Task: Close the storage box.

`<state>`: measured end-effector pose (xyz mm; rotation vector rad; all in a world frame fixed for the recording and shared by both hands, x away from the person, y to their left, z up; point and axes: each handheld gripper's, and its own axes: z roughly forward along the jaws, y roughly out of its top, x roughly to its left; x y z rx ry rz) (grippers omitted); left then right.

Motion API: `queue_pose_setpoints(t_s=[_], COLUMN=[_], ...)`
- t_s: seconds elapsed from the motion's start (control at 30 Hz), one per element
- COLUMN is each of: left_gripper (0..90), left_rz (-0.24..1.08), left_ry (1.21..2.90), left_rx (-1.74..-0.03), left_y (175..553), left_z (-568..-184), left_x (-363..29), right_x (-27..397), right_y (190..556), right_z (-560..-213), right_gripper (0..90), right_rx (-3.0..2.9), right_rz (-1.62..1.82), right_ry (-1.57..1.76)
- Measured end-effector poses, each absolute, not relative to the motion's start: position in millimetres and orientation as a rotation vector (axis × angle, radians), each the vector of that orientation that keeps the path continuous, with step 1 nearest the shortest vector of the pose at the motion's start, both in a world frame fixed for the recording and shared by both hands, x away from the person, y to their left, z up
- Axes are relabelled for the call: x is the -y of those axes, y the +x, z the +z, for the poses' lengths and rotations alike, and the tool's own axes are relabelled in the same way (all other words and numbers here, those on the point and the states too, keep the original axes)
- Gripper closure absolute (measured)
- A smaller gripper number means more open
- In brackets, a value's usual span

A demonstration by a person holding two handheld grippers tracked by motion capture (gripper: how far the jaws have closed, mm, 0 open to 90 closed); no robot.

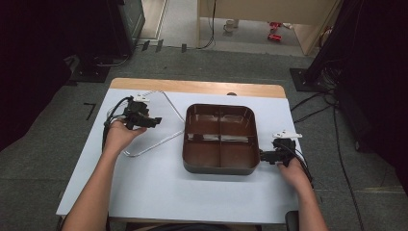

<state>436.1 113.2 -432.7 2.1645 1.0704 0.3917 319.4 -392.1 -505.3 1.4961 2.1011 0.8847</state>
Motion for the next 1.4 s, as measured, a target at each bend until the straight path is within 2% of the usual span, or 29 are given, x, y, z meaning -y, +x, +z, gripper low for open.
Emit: queue_pose_setpoints(t_s=[0.2, 0.4, 0.63, 0.77, 0.8, 1.0, 1.4], left_gripper=[31.2, 31.6, 33.4, 41.2, 46.6, 57.5, 58.9], left_rz=[0.433, 0.415, 0.425, 0.419, 0.425, 0.459, 0.474], left_ry=[2.144, 2.103, 2.169, 2.192, 2.209, 2.173, 2.187], left_rx=[-1.101, -1.170, -1.181, -1.183, -1.180, -1.158, -1.189], left_y=[446, 458, 460, 459, 459, 454, 454], left_z=[-437, -450, -464, -468, -470, -475, -472], left_x=[-125, -141, -142, -141, -140, -138, -134], right_x=[392, 392, 392, 392, 392, 392, 392], right_y=[319, 319, 319, 319, 319, 319, 319], right_z=[-505, -505, -505, -505, -505, -505, -505], right_gripper=[0.0, 0.0, 0.0, 0.0, 0.0, 0.0, 0.0], right_rx=[-2.101, -2.100, -2.100, -2.100, -2.100, -2.100, -2.100], right_rz=[0.884, 0.884, 0.885, 0.885, 0.886, 0.885, 0.885], right_ry=[1.495, 1.494, 1.495, 1.495, 1.495, 1.494, 1.494])
